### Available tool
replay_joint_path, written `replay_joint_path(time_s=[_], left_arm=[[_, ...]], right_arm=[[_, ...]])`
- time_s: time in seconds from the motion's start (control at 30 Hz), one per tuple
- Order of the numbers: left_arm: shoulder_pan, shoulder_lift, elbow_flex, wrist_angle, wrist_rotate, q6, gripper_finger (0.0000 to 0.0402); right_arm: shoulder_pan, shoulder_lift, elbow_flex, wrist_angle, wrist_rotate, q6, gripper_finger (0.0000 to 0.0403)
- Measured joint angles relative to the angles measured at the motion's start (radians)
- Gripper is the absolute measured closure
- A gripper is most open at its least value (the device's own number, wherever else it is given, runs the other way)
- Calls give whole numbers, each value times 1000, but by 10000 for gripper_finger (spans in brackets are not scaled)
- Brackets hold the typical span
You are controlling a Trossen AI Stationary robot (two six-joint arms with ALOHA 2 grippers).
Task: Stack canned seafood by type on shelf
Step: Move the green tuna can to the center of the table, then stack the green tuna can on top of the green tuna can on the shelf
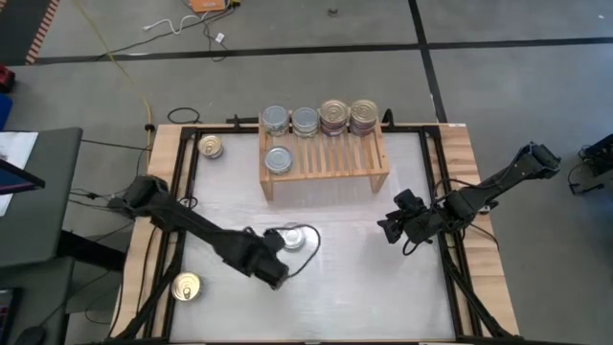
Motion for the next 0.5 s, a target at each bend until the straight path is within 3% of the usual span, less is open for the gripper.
replay_joint_path(time_s=[0.17,0.3,0.4,0.5], left_arm=[[-1,-157,-42,-2,-137,-131,230],[-8,-298,-163,43,-241,-260,230],[-14,-406,-319,199,-286,-364,230],[2,-497,-506,472,-294,-382,230]], right_arm=[[0,0,0,41,0,20,159],[0,1,0,112,0,-3,159],[0,4,0,154,0,0,159],[-5,25,0,191,0,18,159]])
